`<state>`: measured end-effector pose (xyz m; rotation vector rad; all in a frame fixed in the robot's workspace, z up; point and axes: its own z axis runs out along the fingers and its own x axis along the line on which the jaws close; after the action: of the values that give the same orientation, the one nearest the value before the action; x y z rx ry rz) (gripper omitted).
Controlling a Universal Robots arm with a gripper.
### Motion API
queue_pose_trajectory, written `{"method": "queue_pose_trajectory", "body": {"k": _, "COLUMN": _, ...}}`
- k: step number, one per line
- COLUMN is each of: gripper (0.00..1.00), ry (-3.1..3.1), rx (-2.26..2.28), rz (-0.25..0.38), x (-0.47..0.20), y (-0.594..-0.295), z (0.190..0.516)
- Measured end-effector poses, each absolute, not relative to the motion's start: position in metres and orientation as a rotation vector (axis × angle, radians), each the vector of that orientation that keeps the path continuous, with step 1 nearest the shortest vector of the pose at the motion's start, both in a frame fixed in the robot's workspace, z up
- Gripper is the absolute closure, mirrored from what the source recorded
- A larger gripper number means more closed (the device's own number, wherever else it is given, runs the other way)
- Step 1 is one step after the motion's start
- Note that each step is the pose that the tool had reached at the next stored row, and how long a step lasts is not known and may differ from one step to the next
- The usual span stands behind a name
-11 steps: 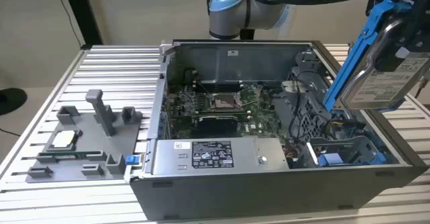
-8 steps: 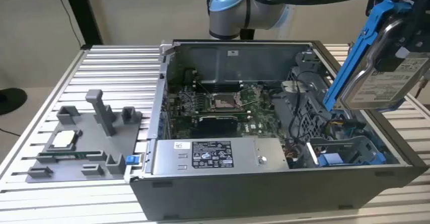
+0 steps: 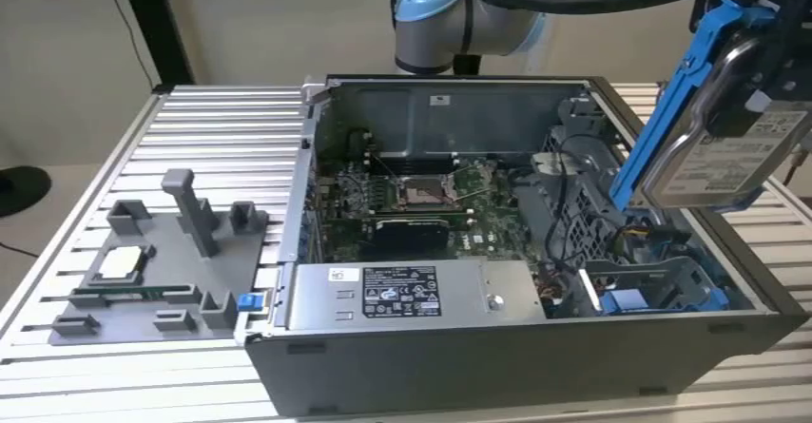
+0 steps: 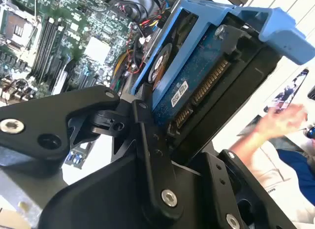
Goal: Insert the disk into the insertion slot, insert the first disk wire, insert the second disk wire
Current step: 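Insert the disk into the insertion slot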
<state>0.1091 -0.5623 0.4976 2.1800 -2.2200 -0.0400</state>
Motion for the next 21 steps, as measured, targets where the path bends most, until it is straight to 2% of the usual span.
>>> {"method": "queue_pose_trajectory", "body": {"k": 21, "gripper": 1.00, "ry": -2.220, "rx": 2.180, "rz": -0.040, "x": 0.110, "y": -0.562, "z": 0.484}}
